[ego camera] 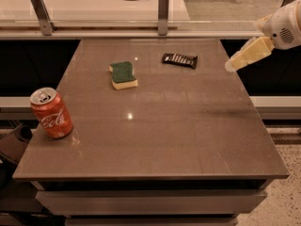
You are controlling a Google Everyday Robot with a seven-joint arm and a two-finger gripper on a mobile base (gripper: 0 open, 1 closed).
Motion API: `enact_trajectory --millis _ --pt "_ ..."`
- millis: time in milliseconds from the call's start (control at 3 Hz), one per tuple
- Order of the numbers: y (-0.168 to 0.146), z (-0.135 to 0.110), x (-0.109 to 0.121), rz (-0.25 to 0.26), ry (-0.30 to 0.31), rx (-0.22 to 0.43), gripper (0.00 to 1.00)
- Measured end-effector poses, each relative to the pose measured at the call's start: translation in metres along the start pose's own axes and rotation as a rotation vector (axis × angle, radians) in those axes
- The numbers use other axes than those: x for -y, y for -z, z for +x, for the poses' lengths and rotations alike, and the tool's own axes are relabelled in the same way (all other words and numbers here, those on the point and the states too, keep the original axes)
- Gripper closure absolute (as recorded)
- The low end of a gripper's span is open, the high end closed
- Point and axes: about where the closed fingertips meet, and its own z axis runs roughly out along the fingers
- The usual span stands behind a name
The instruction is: Move rxbar chocolate near coke can
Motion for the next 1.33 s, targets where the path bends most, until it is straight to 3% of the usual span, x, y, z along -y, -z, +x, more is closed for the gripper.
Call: enact_trajectory --millis 667,1000,1333 --pt "-0.051 0.001 0.034 -0.052 -0.052 0.052 0.00" --pt "-0.053 0.001 0.034 -0.054 -0.053 0.051 0.00" --pt "-0.083 -0.007 0.041 -0.060 -0.066 0.048 0.00"
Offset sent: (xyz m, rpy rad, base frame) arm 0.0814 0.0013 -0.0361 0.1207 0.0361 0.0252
